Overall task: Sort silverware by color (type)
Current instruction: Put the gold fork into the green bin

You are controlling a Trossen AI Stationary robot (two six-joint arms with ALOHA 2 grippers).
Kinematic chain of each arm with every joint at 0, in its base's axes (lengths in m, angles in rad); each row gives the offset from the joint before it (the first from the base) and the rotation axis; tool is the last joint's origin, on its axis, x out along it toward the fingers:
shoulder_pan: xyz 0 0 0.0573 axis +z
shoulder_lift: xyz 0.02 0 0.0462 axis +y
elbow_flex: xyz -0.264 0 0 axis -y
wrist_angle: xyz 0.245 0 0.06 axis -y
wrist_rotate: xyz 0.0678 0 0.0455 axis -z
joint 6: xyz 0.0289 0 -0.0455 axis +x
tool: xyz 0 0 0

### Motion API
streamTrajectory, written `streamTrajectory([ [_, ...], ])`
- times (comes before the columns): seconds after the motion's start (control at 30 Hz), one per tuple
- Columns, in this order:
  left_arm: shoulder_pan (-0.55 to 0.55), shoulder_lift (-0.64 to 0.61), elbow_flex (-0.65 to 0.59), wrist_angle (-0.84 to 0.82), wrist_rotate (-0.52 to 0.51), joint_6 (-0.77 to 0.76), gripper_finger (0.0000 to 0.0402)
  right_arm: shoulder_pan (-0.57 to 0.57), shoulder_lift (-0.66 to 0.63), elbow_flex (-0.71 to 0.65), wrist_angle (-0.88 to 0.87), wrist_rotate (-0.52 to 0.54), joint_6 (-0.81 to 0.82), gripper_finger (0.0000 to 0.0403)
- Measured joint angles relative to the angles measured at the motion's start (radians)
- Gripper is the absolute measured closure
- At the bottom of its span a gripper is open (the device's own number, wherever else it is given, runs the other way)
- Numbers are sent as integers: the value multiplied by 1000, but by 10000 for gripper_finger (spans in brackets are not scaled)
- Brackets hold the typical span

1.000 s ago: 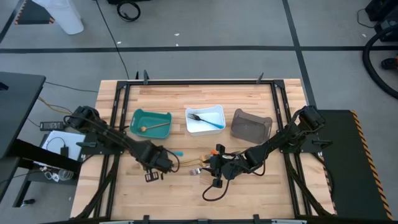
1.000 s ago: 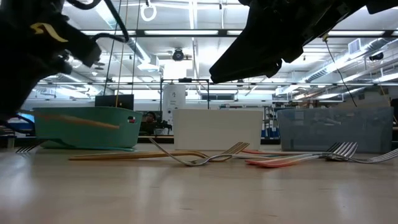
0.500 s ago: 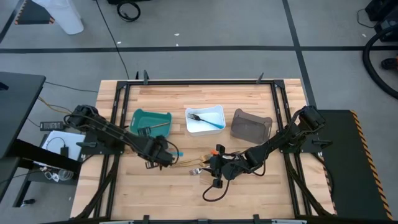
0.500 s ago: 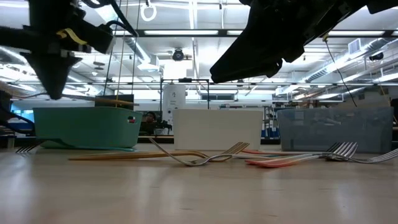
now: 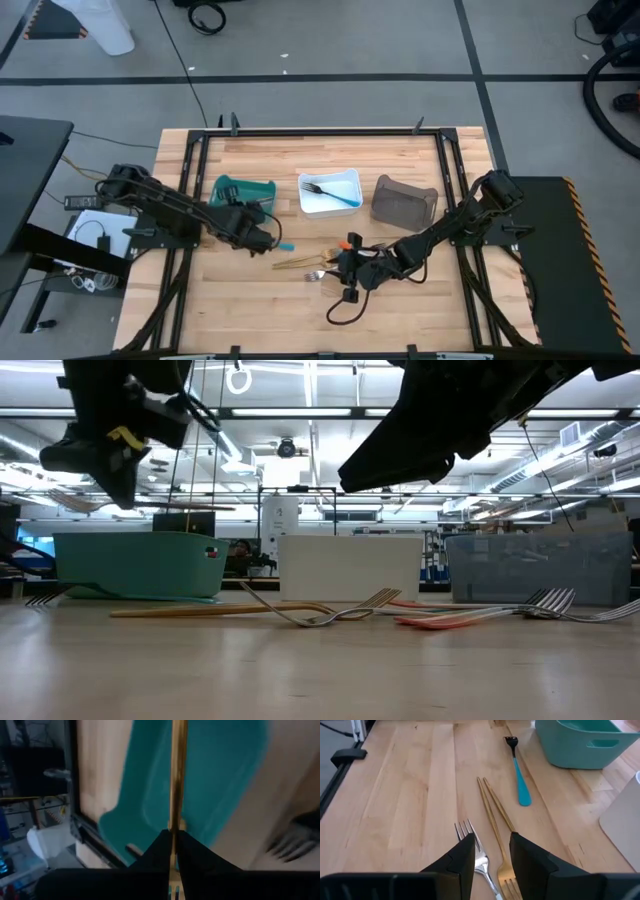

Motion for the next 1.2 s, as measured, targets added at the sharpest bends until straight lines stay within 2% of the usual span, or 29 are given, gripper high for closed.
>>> streamTrajectory([
  [0.23, 60, -90, -103, 38, -34, 5, 375, 12, -44, 2, -100, 17, -38, 274],
  [0.4, 131, -181, -144, 99, -24, 127, 375, -9, -118, 2, -203, 0, -98, 274],
  [0.53, 207, -235, -152, 161, 18, 275, 375, -61, -180, 2, -252, -40, -190, 274],
  [0.63, 268, -267, -153, 218, 109, 356, 375, -105, -228, 2, -289, -55, -255, 274],
  [0.73, 329, -279, -153, 266, 207, 427, 375, -155, -272, 2, -302, -143, -323, 274],
  [0.93, 439, -279, -153, 266, 301, 536, 375, -271, -297, 2, -339, -384, -402, 274],
  [1.1, 503, -279, -153, 275, 324, 552, 375, -343, -297, 2, -363, -450, -431, 274],
  [1.2, 525, -279, -153, 284, 372, 577, 375, -380, -299, 2, -367, -491, -432, 274],
])
